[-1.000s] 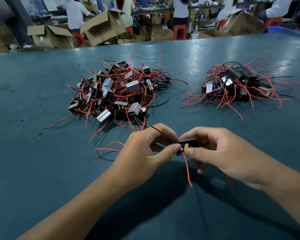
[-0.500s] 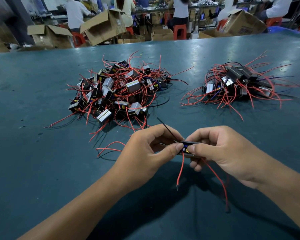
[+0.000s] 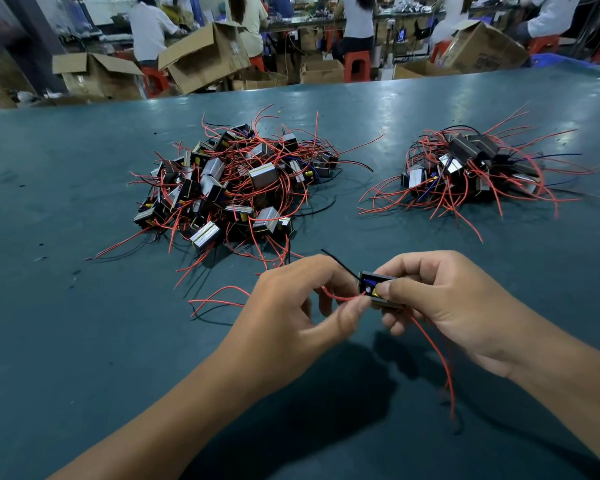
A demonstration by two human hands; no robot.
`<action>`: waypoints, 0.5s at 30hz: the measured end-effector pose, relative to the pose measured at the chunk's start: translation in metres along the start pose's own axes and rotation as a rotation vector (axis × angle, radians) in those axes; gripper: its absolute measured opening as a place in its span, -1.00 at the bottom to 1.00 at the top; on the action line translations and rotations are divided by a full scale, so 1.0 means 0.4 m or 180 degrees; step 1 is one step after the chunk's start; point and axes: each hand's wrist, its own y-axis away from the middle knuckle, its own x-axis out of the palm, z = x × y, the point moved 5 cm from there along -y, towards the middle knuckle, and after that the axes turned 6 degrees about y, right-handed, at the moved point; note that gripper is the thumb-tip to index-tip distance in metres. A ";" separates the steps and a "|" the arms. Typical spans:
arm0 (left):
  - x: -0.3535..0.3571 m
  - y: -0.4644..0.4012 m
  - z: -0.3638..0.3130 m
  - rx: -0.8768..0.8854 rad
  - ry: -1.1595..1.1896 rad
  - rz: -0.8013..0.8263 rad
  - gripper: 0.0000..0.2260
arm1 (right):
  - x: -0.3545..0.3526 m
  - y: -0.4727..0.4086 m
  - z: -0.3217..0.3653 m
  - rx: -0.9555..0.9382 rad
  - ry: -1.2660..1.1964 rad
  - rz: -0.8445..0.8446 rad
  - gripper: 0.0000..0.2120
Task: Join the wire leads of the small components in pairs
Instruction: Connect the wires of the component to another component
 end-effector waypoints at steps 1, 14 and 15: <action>-0.003 0.000 0.004 -0.0055 0.0018 -0.0021 -0.92 | 0.000 -0.001 -0.002 0.0016 -0.0021 -0.0003 -0.94; -0.091 -0.016 0.022 -0.0250 0.0251 -0.0381 -0.91 | -0.041 -0.016 -0.011 0.0243 0.0480 -0.0019 -0.87; -0.107 -0.019 0.020 -0.0184 0.0280 -0.0466 -0.93 | -0.046 -0.018 -0.013 0.0274 0.0581 -0.0010 -0.86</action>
